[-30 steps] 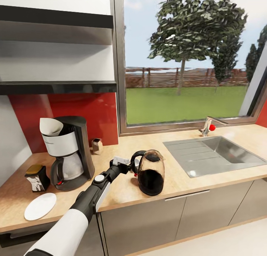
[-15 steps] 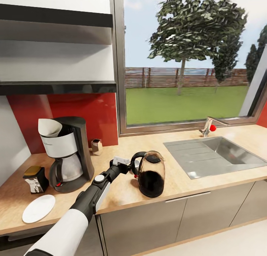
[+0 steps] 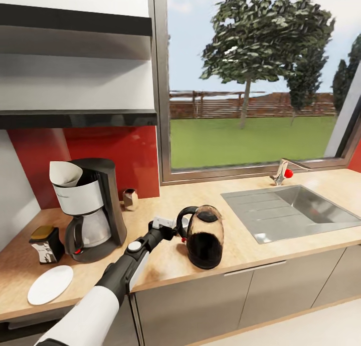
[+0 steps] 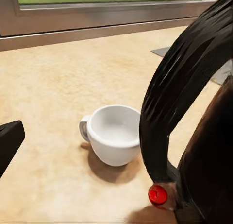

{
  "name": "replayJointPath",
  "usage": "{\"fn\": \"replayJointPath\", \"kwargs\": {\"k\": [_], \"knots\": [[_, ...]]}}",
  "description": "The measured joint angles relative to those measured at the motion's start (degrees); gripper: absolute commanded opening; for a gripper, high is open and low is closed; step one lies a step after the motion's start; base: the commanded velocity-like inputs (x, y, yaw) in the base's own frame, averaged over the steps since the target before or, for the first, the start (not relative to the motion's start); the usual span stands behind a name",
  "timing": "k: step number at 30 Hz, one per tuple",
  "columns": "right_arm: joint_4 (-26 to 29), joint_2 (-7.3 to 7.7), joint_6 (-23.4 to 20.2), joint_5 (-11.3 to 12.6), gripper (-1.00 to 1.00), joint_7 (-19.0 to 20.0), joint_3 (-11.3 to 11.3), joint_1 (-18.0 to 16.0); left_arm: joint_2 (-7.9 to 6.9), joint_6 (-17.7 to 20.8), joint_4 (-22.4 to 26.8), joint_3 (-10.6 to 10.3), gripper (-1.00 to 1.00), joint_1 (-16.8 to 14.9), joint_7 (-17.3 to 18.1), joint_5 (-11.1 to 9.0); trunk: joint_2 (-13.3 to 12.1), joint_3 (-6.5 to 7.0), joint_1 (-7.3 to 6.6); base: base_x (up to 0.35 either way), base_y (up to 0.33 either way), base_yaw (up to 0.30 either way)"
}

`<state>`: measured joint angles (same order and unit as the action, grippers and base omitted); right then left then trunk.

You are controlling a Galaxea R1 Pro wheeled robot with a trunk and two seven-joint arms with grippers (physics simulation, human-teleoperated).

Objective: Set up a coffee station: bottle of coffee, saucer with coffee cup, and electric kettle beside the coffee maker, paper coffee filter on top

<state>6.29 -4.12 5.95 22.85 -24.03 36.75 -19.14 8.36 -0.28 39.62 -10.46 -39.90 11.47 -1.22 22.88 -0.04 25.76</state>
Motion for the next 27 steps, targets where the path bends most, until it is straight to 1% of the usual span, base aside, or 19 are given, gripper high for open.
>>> {"fn": "replayJointPath", "kwargs": {"k": [3, 6, 20, 27], "knots": [[0.0, 0.0, 0.0, 0.0, 1.0, 0.0, 0.0, 0.0, 0.0, -3.3, -0.04, 0.01, 1.0, 1.47, 0.01, 0.05, 0.0, 0.0, 0.0, 0.001, 0.0, 0.0], [0.0, 0.0, 0.0, 0.0, 1.0, 0.0, 0.0, 0.0, 0.0, -5.07, -0.08, 0.02, 1.0, 2.09, 0.0, 0.09, 0.0, 0.0, 0.0, 0.0, 0.0, 0.0], [0.0, 0.0, 0.0, 0.0, 1.0, 0.0, 0.0, 0.0, 0.05, -6.46, -0.63, -0.04, 1.0, 2.48, 0.0, 0.07, 0.0, 0.0, 0.0, 0.003, 0.0, 0.0], [0.0, 0.0, 0.0, -0.01, 1.0, 0.0, 0.0, 0.0, 0.16, -6.62, -1.09, -0.06, 1.0, 2.49, 0.0, 0.03, 0.0, 0.0, -0.01, 0.129, 0.0, 0.0]]}}
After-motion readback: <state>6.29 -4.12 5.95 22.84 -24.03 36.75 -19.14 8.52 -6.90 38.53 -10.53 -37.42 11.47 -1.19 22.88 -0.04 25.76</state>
